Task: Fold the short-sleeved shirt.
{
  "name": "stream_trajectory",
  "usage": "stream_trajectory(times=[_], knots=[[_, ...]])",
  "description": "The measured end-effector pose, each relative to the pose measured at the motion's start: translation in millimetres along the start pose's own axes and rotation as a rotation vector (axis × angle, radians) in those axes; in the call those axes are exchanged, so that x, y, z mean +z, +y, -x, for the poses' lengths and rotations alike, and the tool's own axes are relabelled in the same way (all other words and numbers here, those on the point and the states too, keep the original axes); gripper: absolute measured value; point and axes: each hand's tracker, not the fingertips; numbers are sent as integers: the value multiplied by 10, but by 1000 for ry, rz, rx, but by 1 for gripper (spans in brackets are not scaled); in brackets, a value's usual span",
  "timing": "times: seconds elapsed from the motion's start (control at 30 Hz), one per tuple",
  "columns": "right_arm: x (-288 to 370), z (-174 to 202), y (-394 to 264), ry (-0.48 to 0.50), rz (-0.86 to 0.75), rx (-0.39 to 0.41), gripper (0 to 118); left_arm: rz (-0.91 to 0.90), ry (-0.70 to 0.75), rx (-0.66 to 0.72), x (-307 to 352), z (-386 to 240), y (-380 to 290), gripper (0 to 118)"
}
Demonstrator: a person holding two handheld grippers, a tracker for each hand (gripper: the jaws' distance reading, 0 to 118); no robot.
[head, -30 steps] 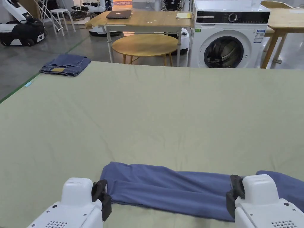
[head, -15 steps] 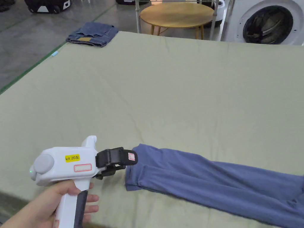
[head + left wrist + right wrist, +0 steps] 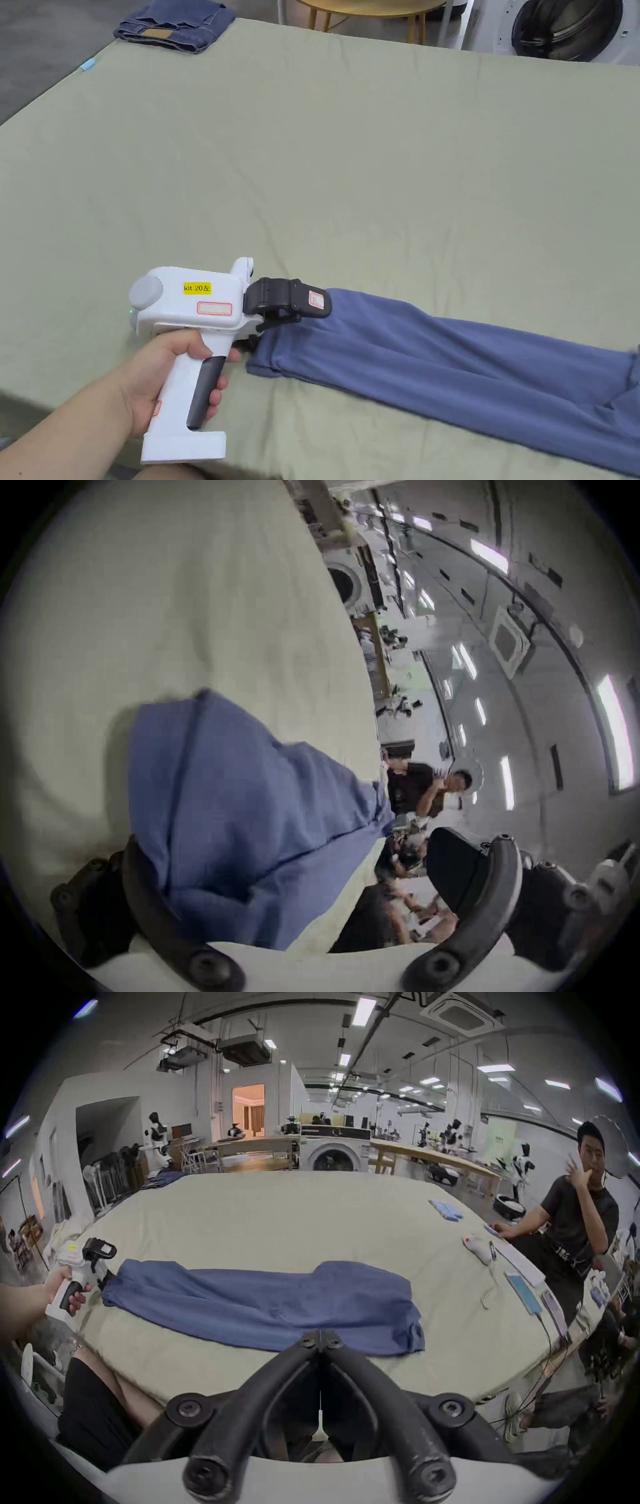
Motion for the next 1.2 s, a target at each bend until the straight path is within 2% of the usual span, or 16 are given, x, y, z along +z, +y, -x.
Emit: stream_trajectory(times=[0.03, 0.07, 0.1, 0.13, 0.17, 0.2, 0.23, 0.37, 0.53, 0.63, 0.73, 0.77, 0.93, 1.2], knots=[[4, 4, -5, 6, 5, -13, 0, 26, 8, -18, -1, -21, -13, 62], [6, 12, -11, 9, 9, -24, 0, 47, 54, -3, -9, -1, -22, 8], [6, 19, -15, 12, 12, -30, 0, 90, 149, 38, -68, 44, -46, 4], [15, 10, -16, 16, 14, -33, 0, 109, 232, 42, -94, 50, -78, 4], [14, 29, -18, 17, 17, -31, 0, 111, 120, 8, -75, -4, -85, 4], [17, 45, -18, 16, 19, -28, 0, 103, 96, -42, -39, -7, -13, 4], [27, 58, -17, 15, 17, -27, 0, 77, 97, -95, 15, -100, 20, 4], [61, 73, 18, 26, 13, -40, 0, 52, 91, -163, 274, -595, 43, 4], [108, -21, -14, 47, -4, -46, 0, 92, 289, -241, 682, -967, 200, 4], [143, -10, 0, 65, -25, -53, 0, 110, 410, -204, 931, -928, 277, 4], [160, -94, -75, 85, -33, -62, 0, 159, 619, -184, 997, -896, 287, 4], [164, -102, -92, 94, -32, -66, 0, 173, 680, -186, 961, -938, 262, 4], [178, -216, -212, 128, -31, -98, 0, 156, 802, -184, 529, -1327, 146, 4], [286, -610, -392, 120, -36, -153, 0, 275, 823, -337, -526, -1685, -24, 6]])
